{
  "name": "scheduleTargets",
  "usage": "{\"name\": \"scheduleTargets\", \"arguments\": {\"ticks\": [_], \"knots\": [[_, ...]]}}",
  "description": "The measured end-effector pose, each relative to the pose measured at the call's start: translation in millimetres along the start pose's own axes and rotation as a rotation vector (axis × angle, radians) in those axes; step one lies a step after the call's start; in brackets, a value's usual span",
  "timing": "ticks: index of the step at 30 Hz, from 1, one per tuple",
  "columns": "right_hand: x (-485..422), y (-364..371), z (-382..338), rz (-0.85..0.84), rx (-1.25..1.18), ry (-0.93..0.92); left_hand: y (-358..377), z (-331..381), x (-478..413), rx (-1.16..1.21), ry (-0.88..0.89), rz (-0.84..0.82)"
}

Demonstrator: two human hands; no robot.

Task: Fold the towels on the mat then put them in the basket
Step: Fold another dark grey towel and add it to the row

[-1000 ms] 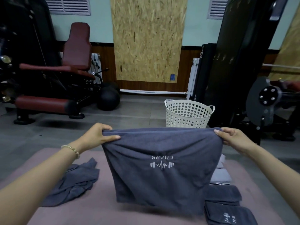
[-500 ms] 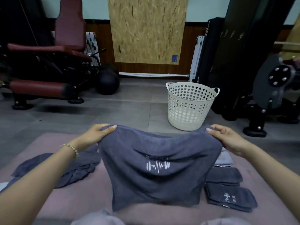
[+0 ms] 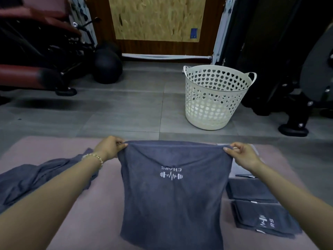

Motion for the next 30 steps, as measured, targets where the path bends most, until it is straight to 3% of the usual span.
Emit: {"name": "scheduleTargets", "arguments": {"ticks": [5, 12, 17, 19, 22, 26, 30], "knots": [[-80.4, 37.0, 44.7, 0.088, -0.151, 0.168, 71.4, -5.5, -78.1, 0.297, -0.183, 0.07], [-152.1, 102.3, 139.8, 0.196, -0.316, 0.308, 178.0, -40.1, -121.6, 0.355, -0.08, 0.092], [-88.9, 134.0, 235.5, 0.106, -0.087, 0.365, 256.1, -160.5, -46.8, 0.197, -0.374, 0.095], [-52.1, 135.3, 269.0, 0.113, -0.033, 0.368, 270.8, -192.5, -15.2, 0.209, -0.345, 0.063], [-10.5, 131.9, 302.6, 0.104, 0.014, 0.372, 276.7, -204.0, 14.7, 0.2, -0.323, 0.018], [23.9, 143.7, 320.3, 0.001, 0.146, 0.376, 287.0, -187.5, 31.5, 0.243, -0.289, -0.218], [41.7, 157.1, 314.8, -0.005, 0.177, 0.402, 292.0, -174.8, 42.4, 0.327, -0.444, -0.324]]}}
Point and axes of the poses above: each hand's wrist, its own x-axis away from the middle knuckle, its own y-axis out of the palm, z = x × y, the point moved 5 cm from there along -x, towards the middle knuckle, and after that the axes turned 7 degrees about z, right-handed, at the moved point
